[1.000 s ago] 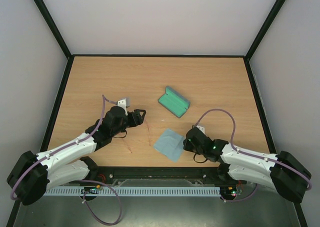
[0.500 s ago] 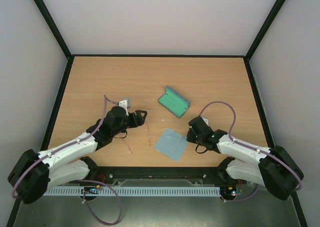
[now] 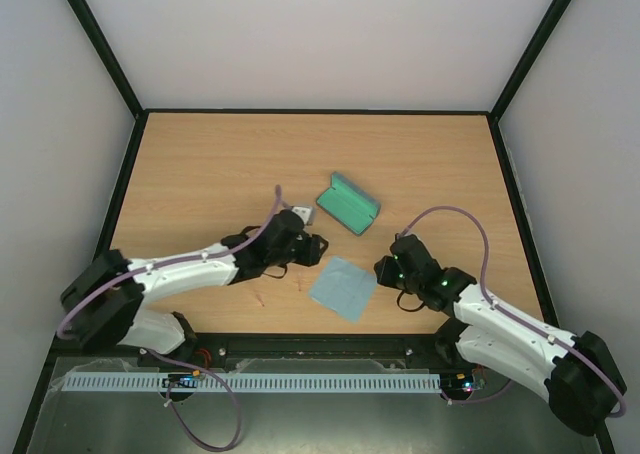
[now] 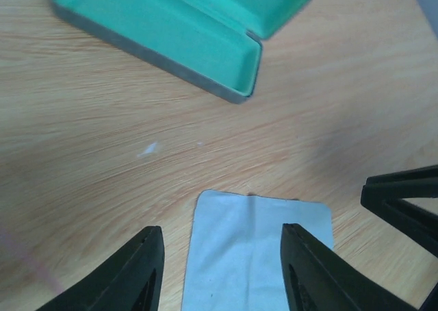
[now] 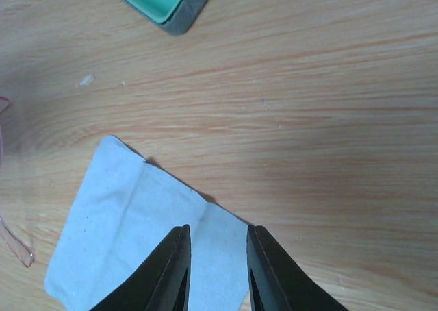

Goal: Organize the sunglasses
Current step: Adjust the glasses cleaning cloth at the center of the board.

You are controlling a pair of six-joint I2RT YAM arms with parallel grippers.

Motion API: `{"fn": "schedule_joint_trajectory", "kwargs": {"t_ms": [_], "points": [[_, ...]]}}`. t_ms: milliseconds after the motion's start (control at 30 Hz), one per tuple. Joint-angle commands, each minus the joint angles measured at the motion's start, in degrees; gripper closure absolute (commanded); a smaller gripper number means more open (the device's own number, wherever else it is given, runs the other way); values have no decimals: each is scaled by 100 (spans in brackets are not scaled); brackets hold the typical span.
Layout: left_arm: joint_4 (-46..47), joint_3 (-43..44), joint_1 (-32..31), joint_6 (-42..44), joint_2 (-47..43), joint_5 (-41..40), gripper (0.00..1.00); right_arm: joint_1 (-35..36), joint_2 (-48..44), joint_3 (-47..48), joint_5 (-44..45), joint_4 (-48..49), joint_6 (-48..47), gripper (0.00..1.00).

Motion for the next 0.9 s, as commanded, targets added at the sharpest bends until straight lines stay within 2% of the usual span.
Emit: {"fn": "schedule_joint_trajectory", "kwargs": {"t_ms": [0, 133, 267, 333, 433, 533, 867], "points": [[-391, 680, -330, 378, 747, -205, 52, 11, -240, -149, -175, -448, 123, 75], [-543, 1024, -459, 496, 1410, -327, 59, 12, -285, -178, -212, -445, 130, 75], [-601, 1202, -668, 537, 1887, -508, 60, 12, -277, -242, -253, -364, 101, 75], [-652, 1295, -754, 535, 2094, -577, 58, 11, -284, -262, -278, -344, 90, 75], [-740, 1391, -790, 489, 2286, -740, 49, 13, -332, -281, -307, -325, 85, 74], [-772, 1452, -803, 490, 2365, -826, 47, 8, -348, -298, -337, -291, 67, 74], [-876, 1638, -833, 466, 2658, -1110, 61, 9, -447, -323, -407, -272, 39, 74]]}}
